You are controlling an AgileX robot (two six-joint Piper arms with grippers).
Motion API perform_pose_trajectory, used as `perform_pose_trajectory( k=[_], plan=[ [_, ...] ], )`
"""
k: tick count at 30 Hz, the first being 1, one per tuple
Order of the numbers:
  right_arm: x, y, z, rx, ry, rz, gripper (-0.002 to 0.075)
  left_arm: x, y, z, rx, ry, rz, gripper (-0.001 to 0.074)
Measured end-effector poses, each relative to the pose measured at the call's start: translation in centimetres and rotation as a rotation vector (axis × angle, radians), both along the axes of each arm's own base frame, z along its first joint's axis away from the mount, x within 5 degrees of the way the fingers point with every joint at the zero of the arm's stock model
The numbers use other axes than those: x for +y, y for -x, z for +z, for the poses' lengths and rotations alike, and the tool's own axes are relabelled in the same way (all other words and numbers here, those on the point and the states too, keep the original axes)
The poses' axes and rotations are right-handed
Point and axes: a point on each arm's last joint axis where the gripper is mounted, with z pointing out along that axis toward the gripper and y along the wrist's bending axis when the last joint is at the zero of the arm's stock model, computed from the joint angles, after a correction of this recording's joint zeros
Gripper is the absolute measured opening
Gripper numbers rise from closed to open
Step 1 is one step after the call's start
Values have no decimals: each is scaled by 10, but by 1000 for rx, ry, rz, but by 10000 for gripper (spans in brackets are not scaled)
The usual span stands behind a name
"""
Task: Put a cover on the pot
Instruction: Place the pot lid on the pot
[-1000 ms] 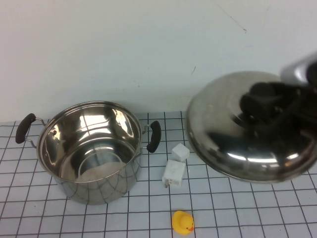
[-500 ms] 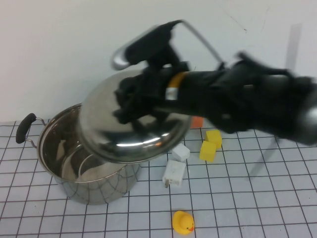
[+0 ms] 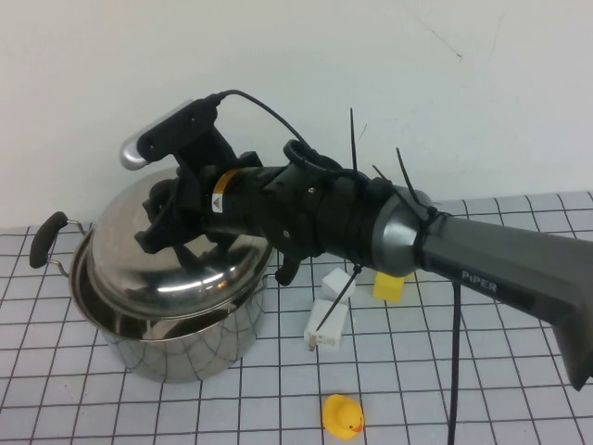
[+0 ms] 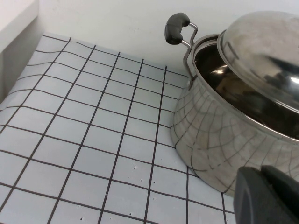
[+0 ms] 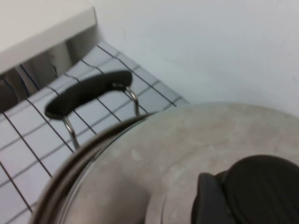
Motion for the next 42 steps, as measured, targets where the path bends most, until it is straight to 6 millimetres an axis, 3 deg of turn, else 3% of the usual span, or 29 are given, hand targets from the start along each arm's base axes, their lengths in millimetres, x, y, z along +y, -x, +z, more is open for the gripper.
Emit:
perform_pose_trajectory(
  k=[9,18,42],
  plan=[
    [9,5,0,-19,-29,19,353,0,0,0,0,0,0,-3],
    [13,3,-19,6,-23,14,353,0,0,0,0,0,0,-3],
    [19,5,-26,19,-52,14,352,0,0,0,0,-4,-1,-3]
  ],
)
